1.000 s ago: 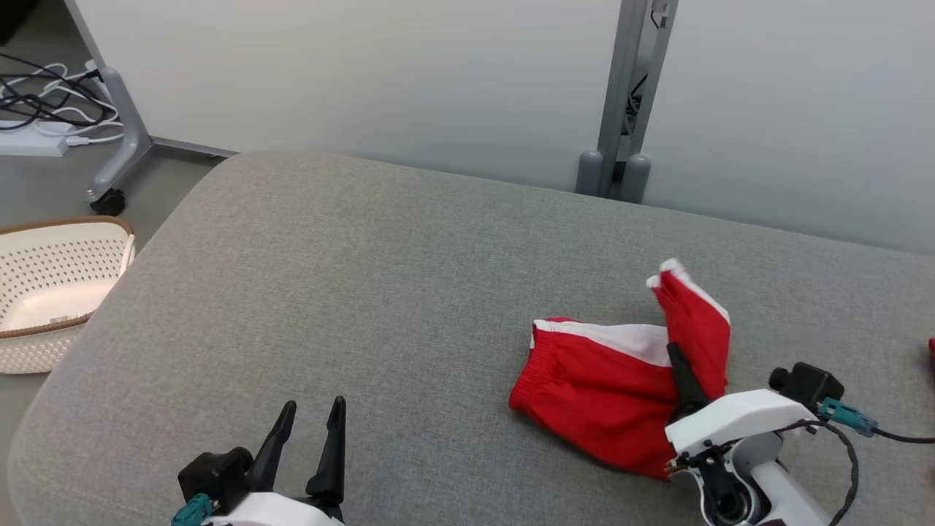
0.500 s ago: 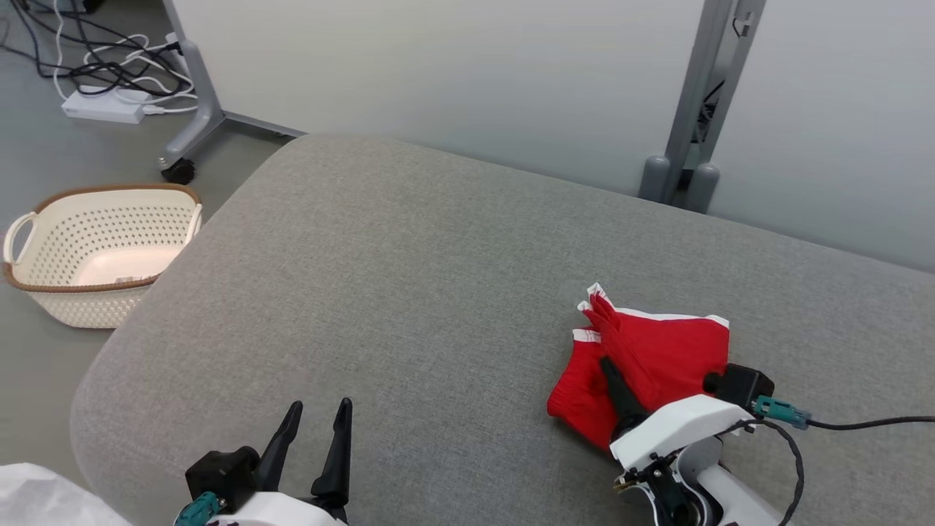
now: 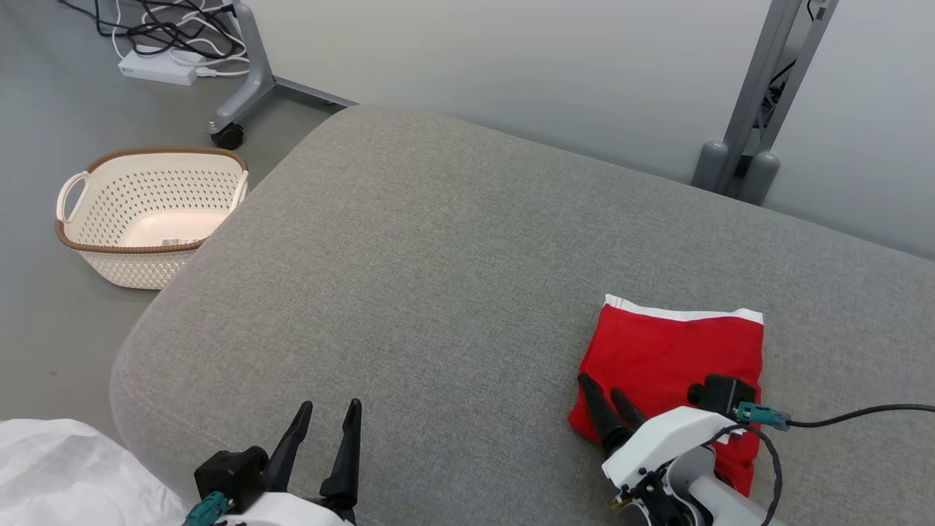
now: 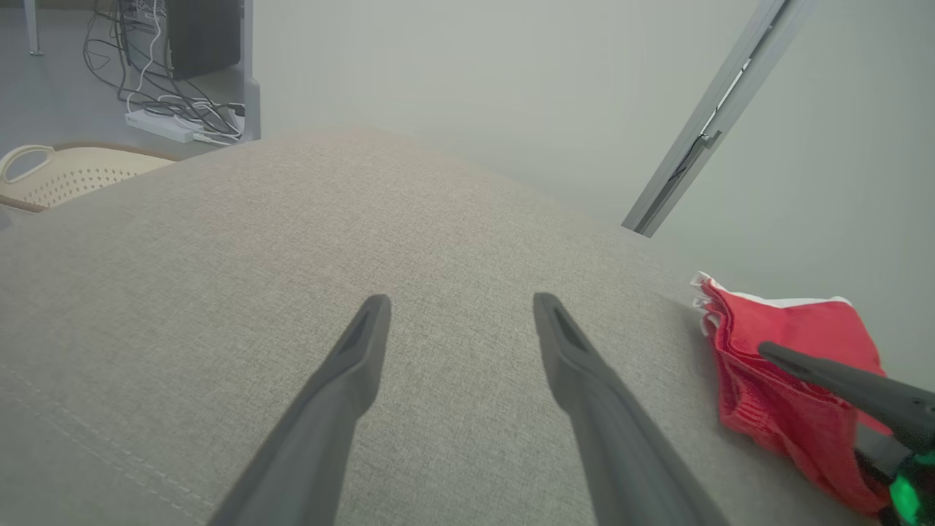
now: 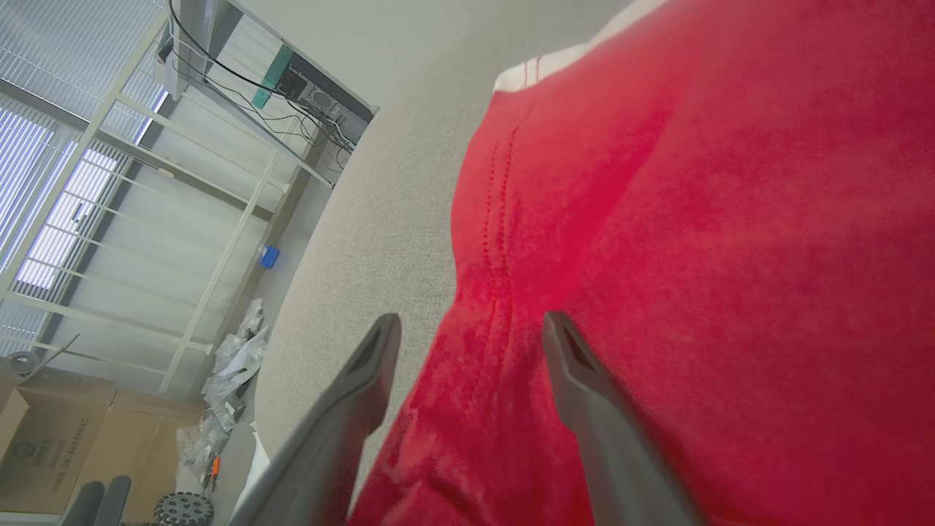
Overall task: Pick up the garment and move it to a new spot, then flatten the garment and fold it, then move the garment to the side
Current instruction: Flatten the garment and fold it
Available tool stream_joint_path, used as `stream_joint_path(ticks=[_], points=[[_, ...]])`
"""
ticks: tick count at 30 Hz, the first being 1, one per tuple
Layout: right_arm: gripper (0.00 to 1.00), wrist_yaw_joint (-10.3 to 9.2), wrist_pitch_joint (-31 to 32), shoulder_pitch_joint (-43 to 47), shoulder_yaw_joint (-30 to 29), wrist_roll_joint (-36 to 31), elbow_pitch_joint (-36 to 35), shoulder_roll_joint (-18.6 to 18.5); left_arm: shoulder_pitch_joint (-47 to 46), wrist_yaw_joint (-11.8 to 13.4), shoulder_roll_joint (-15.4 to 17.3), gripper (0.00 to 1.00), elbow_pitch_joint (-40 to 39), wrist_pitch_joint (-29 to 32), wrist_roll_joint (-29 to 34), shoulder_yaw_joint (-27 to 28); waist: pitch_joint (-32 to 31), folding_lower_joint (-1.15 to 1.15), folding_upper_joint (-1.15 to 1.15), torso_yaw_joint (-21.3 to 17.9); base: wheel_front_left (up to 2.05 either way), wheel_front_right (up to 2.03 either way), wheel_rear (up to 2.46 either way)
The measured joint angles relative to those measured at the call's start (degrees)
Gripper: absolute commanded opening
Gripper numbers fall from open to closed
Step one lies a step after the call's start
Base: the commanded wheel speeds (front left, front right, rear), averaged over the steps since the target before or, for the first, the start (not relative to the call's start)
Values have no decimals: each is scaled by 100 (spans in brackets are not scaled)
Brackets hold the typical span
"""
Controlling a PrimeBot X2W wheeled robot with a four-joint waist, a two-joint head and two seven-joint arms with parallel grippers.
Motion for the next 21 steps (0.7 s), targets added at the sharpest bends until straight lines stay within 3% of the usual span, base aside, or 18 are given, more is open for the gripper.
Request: stream_joint_path(ticks=[9,16,21], points=[[100,-1,0,-172,107,16,-64,-9,-4,26,-3,100,-10,0,-47,16,-41,0,0,-138,0,0,0],[100,0,-1,-236,-142,-19,-326,-12,-5,16,-3,100,-13,0,1,69,-193,0,0,-386,0,0,0],[100,0,0,-255,-677,-652,-454,-80,-1,5,-3,100,-88,0,12,109,-338,0,0,-631,0,0,0]])
